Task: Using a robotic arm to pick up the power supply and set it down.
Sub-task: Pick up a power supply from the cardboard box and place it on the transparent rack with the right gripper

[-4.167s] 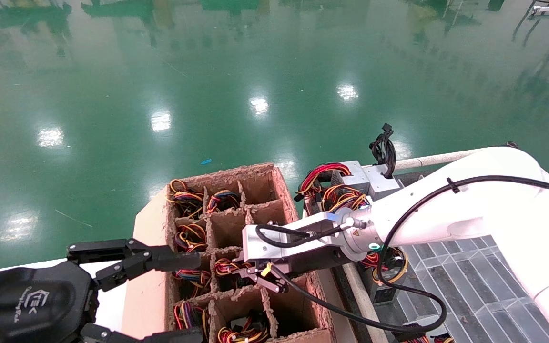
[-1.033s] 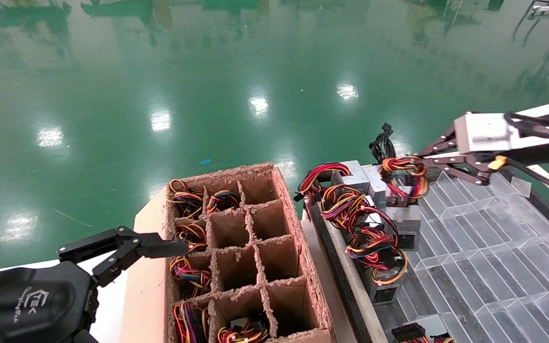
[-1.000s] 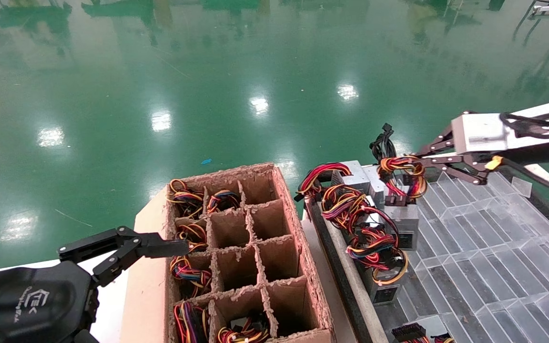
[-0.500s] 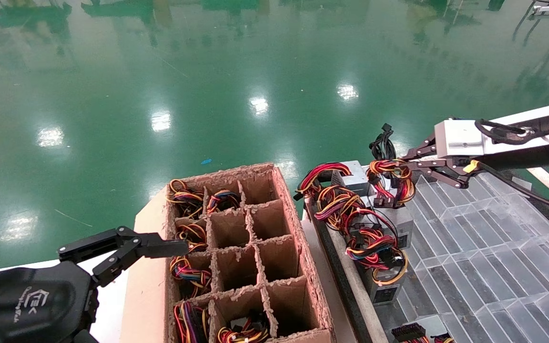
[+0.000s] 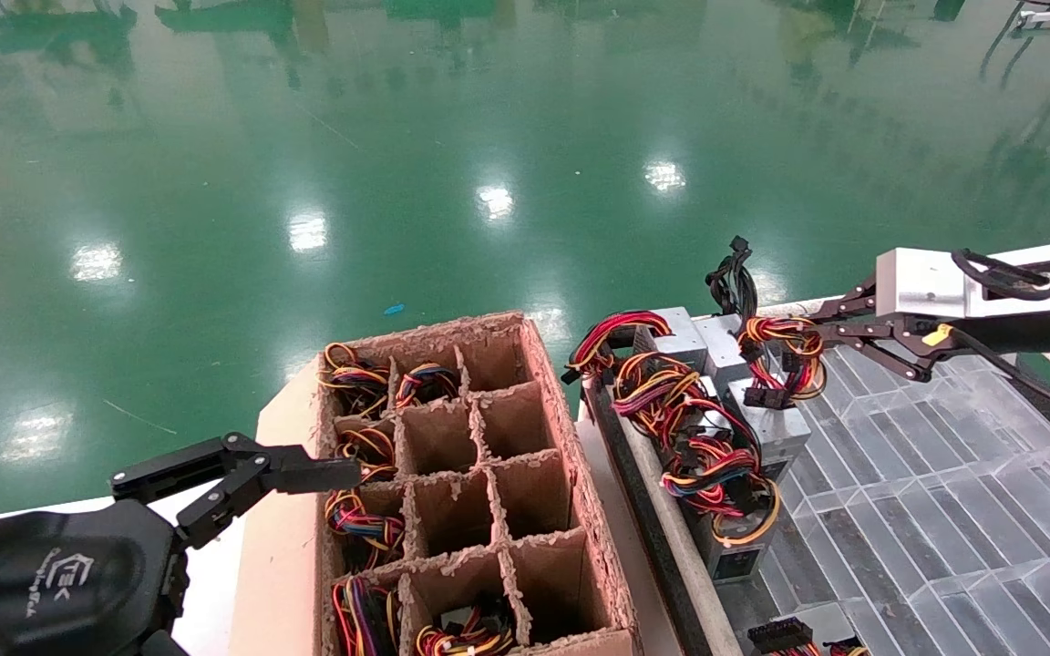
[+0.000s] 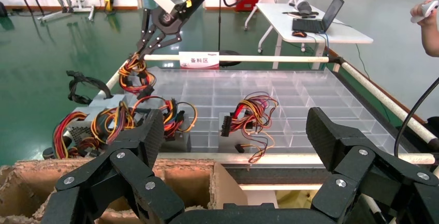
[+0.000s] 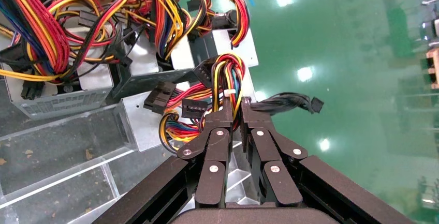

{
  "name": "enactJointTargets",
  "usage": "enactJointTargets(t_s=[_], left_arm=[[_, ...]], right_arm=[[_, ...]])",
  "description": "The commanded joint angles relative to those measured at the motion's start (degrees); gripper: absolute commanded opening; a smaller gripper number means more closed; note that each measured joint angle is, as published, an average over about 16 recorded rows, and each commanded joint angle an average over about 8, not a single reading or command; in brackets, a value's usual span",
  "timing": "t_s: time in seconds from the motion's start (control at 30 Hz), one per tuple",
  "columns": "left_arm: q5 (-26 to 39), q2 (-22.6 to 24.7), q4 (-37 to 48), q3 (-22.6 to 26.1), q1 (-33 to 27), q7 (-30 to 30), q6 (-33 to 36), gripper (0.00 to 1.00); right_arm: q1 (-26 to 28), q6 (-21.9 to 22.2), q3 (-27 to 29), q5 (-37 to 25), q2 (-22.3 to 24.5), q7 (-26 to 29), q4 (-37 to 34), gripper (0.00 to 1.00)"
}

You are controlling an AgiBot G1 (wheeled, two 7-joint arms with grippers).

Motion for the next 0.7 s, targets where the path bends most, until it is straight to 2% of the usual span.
enactJointTargets(t_s=[0.03, 0.2, 0.27, 0.7], left_arm=[[0.0, 0.0, 0.0, 0.0, 0.0, 0.0, 0.0, 1.0], [0.0, 0.0, 0.0, 0.0, 0.0, 0.0, 0.0, 1.0], [0.0, 0.0, 0.0, 0.0, 0.0, 0.0, 0.0, 1.0], [0.0, 0.0, 0.0, 0.0, 0.0, 0.0, 0.0, 1.0]], right_arm=[[-0.2, 0.2, 0.0, 0.0, 0.2, -0.2, -0.4, 0.25], [-0.4, 1.1, 0.1, 0.1, 0.5, 0.4, -1.2, 0.85], [-0.5, 1.5, 0.2, 0.2, 0.5, 0.7, -1.6, 1.0], [-0.5, 1.7, 0.2, 0.4, 0.5, 0.9, -1.7, 1.0]])
